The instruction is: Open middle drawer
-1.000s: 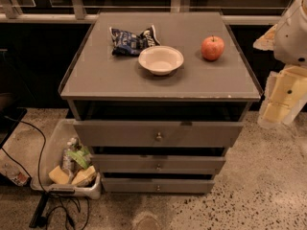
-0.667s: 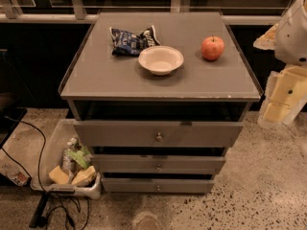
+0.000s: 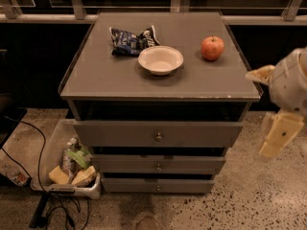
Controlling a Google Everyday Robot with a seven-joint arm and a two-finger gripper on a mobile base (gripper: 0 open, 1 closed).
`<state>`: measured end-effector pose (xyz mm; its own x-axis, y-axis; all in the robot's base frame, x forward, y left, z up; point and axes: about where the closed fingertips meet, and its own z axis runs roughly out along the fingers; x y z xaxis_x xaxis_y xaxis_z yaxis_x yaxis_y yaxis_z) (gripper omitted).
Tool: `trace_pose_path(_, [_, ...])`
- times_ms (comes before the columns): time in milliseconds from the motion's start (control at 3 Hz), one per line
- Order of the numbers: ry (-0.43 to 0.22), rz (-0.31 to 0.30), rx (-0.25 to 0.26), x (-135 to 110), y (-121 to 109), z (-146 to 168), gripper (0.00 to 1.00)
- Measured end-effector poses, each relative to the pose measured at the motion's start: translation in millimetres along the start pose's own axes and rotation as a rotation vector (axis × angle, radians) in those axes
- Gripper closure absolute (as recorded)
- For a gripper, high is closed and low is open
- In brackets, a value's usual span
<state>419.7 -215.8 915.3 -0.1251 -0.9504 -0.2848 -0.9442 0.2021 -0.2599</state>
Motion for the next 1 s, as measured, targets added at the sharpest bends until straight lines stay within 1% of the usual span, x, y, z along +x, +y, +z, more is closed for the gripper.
trace_pose_path(333, [-0.061, -0.003, 0.010, 19, 33, 45, 0.00])
trace_pose_path(667, [-0.087, 0.035, 0.035, 37, 53, 96, 0.00])
trace_pose_path(1000, [-0.089, 0.040, 0.101, 38, 40, 101, 0.00])
